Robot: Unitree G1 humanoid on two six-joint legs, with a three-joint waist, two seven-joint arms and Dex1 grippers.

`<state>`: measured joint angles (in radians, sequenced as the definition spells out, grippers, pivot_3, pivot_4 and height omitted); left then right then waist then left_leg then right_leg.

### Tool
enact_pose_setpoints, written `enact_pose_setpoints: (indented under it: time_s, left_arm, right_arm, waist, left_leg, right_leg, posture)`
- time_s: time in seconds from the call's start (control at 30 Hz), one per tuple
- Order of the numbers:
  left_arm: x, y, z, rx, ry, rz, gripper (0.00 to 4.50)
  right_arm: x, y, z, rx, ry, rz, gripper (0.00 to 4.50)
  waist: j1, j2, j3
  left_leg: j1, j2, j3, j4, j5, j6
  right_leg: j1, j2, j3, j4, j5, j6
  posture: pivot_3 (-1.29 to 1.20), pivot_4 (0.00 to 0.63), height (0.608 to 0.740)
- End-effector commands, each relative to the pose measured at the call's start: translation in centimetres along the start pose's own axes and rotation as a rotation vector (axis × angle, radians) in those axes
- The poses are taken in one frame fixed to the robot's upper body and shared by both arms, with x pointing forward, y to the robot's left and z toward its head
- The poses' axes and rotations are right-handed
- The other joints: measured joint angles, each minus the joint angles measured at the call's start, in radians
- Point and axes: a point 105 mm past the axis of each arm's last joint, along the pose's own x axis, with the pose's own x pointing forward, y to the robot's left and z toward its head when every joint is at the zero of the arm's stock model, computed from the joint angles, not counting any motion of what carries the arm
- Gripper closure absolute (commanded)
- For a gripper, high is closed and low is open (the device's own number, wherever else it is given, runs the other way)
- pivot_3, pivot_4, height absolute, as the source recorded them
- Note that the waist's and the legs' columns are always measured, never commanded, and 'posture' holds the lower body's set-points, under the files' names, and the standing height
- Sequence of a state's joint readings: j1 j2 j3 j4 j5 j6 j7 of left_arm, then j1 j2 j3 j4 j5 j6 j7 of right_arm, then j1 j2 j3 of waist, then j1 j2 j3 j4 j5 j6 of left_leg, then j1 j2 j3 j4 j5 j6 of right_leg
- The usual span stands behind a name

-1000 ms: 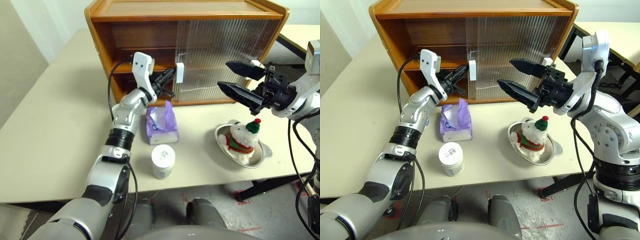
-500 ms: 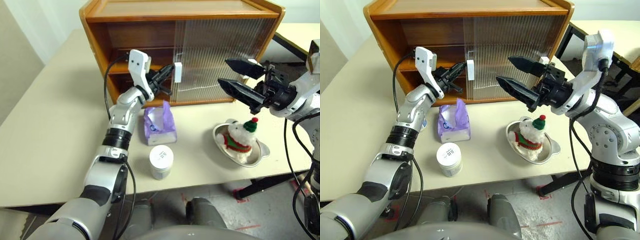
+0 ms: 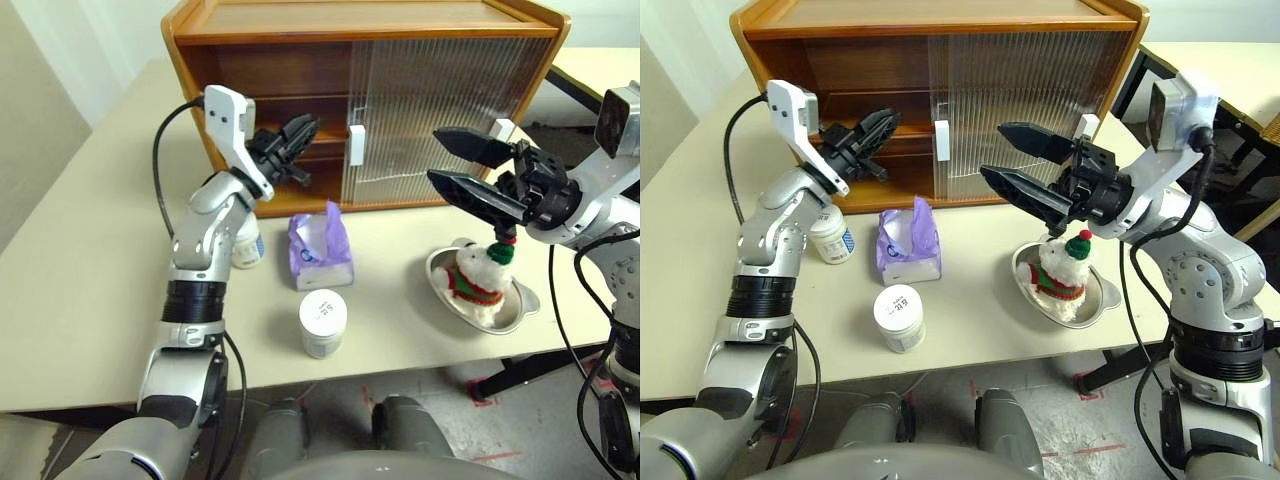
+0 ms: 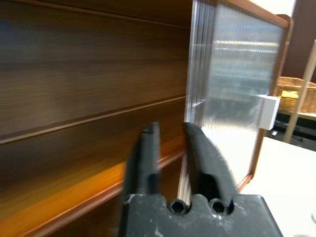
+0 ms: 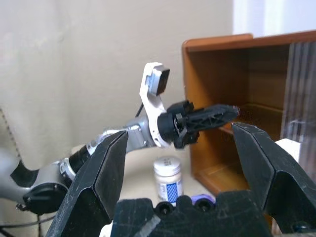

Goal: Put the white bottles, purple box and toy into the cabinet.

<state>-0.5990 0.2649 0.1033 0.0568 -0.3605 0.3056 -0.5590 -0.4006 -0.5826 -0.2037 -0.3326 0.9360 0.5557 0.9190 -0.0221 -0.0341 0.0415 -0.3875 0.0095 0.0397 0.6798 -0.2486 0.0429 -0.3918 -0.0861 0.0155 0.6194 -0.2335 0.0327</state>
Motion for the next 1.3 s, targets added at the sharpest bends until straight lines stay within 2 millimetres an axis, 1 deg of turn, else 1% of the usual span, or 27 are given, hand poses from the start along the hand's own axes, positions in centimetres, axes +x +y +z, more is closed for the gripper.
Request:
enact_pose_setpoints:
  time_s: [0.03, 0.1, 0.13, 0.2, 0.23, 0.3, 0.37, 0.4, 0.5, 0.57, 0.63, 0.77, 0.9, 1.03, 1.3]
  left_arm:
    - [-2.7, 1.2, -0.7, 0.014, 0.048, 0.005, 1.99]
    - [-4.8, 2.1, -0.9, 0.022, 0.077, 0.006, 1.17]
    - [-5.6, 2.4, -0.9, 0.021, 0.088, 0.004, 0.74]
    - [-6.9, 2.9, -1.1, 0.029, 0.113, 0.005, 0.03]
    - [-7.3, 3.0, -1.1, 0.034, 0.122, 0.005, 0.03]
    - [-9.4, 3.8, -1.5, 0.05, 0.164, 0.014, 0.03]
    - [-10.4, 4.0, -1.7, 0.055, 0.187, 0.018, 0.03]
    - [-11.0, 4.1, -2.1, 0.052, 0.203, 0.018, 0.03]
    - [-12.7, 3.7, -4.1, 0.056, 0.271, -0.004, 0.03]
    - [-13.5, 3.4, -5.5, 0.062, 0.315, -0.021, 0.03]
    - [-14.1, 2.9, -6.6, 0.058, 0.339, -0.041, 0.03]
    - [-14.7, 2.4, -8.1, 0.041, 0.358, -0.051, 0.03]
    - [-15.1, 2.7, -9.4, 0.059, 0.387, -0.052, 0.03]
    - [-15.3, 3.2, -10.8, 0.04, 0.408, -0.036, 0.03]
    - [-14.4, 2.5, -11.5, 0.027, 0.393, -0.067, 0.03]
  right_arm:
    - [0.3, 0.2, -0.5, -0.011, 0.016, 0.031, 0.0]
    - [0.6, 0.2, -0.6, -0.02, 0.017, 0.042, 0.0]
    - [0.6, 0.1, -0.6, -0.022, 0.016, 0.045, 0.0]
    - [0.7, 0.1, -0.7, -0.022, 0.014, 0.049, 0.0]
    - [0.8, 0.0, -0.7, -0.021, 0.013, 0.049, 0.0]
    - [0.9, 0.1, -1.0, -0.015, 0.012, 0.055, 0.0]
    - [1.0, 0.1, -1.1, -0.013, 0.011, 0.059, 0.0]
    - [1.1, 0.1, -1.1, -0.012, 0.01, 0.061, 0.0]
    - [1.4, 0.0, -1.3, -0.016, 0.01, 0.063, 0.0]
    - [1.7, 0.1, -1.4, -0.011, 0.01, 0.072, 0.0]
    - [1.8, 0.3, -1.6, -0.007, 0.012, 0.078, 0.0]
    - [2.0, 0.3, -1.5, -0.006, 0.005, 0.079, 0.0]
    - [2.0, 0.2, -1.2, -0.012, 0.0, 0.076, 0.0]
    - [2.0, 0.1, -0.9, -0.021, -0.002, 0.07, 0.0]
    - [1.8, 0.0, -0.7, -0.032, -0.001, 0.056, 0.0]
  waist:
    - [0.007, 0.0, 0.0]
    - [0.017, 0.001, 0.0]
    - [0.02, 0.001, 0.0]
    - [0.033, 0.001, 0.0]
    - [0.041, 0.001, 0.0]
    - [0.048, 0.001, 0.0]
    - [0.055, 0.002, 0.001]
    - [0.062, 0.002, 0.001]
    - [0.07, 0.003, 0.001]
    - [0.074, 0.003, 0.001]
    - [0.08, 0.003, 0.001]
    - [0.094, 0.003, 0.001]
    - [0.095, 0.003, 0.001]
    - [0.094, 0.003, 0.0]
    - [0.09, 0.002, 0.0]
  left_leg:
    - [0.0, 0.0, 0.0, 0.0, 0.0, 0.0]
    - [0.001, 0.001, 0.001, 0.0, 0.0, 0.0]
    - [0.001, 0.002, 0.0, 0.0, 0.0, -0.001]
    - [0.0, 0.002, 0.0, 0.0, -0.002, -0.003]
    - [0.0, 0.002, 0.001, 0.0, -0.002, -0.003]
    - [0.0, 0.002, 0.001, 0.0, -0.003, -0.005]
    - [0.0, 0.003, 0.001, 0.0, -0.003, -0.005]
    - [0.0, 0.003, 0.001, -0.001, -0.003, -0.005]
    - [-0.001, 0.003, 0.001, -0.001, -0.003, -0.006]
    - [-0.002, 0.003, 0.001, -0.003, -0.004, -0.006]
    - [-0.002, 0.003, 0.001, -0.005, -0.004, -0.006]
    - [-0.003, 0.003, 0.003, -0.01, -0.003, -0.007]
    - [-0.003, 0.003, 0.004, -0.014, -0.003, -0.007]
    - [-0.004, 0.003, 0.004, -0.014, -0.003, -0.006]
    - [-0.004, 0.003, 0.006, -0.014, -0.003, -0.006]
  right_leg:
    - [0.0, 0.0, 0.0, 0.0, 0.0, 0.0]
    - [0.0, 0.0, 0.0, 0.0, 0.0, -0.002]
    - [-0.001, 0.0, -0.001, 0.0, 0.0, -0.002]
    - [-0.001, 0.0, -0.001, 0.0, -0.001, -0.003]
    - [-0.002, 0.0, -0.002, 0.0, -0.001, -0.003]
    - [-0.002, -0.001, -0.003, 0.0, -0.001, -0.004]
    - [-0.002, -0.003, -0.004, 0.0, -0.001, -0.005]
    - [-0.003, -0.003, -0.004, 0.0, -0.002, -0.006]
    - [-0.005, -0.005, -0.005, 0.0, -0.002, -0.008]
    - [-0.006, -0.012, -0.006, 0.0, -0.005, -0.013]
    - [-0.012, -0.014, -0.007, 0.001, -0.005, -0.013]
    - [-0.014, -0.015, -0.007, 0.001, -0.004, -0.012]
    - [-0.014, -0.015, -0.007, 0.001, -0.005, -0.014]
    - [-0.014, -0.014, -0.007, 0.003, -0.005, -0.014]
    - [-0.014, -0.014, -0.007, 0.003, -0.005, -0.014]
  posture:
    - [0.07, 0.0, 0.74]
    - [0.08, 0.0, 0.74]
    - [0.08, 0.0, 0.74]
    - [0.08, 0.0, 0.74]
    - [0.09, 0.0, 0.74]
    - [0.1, 0.0, 0.74]
    - [0.1, 0.0, 0.74]
    - [0.11, 0.0, 0.74]
    - [0.11, 0.0, 0.74]
    - [0.1, 0.0, 0.74]
    - [0.1, 0.0, 0.74]
    - [0.09, 0.0, 0.74]
    - [0.08, 0.0, 0.74]
    - [0.06, 0.0, 0.74]
    - [0.04, 0.0, 0.74]
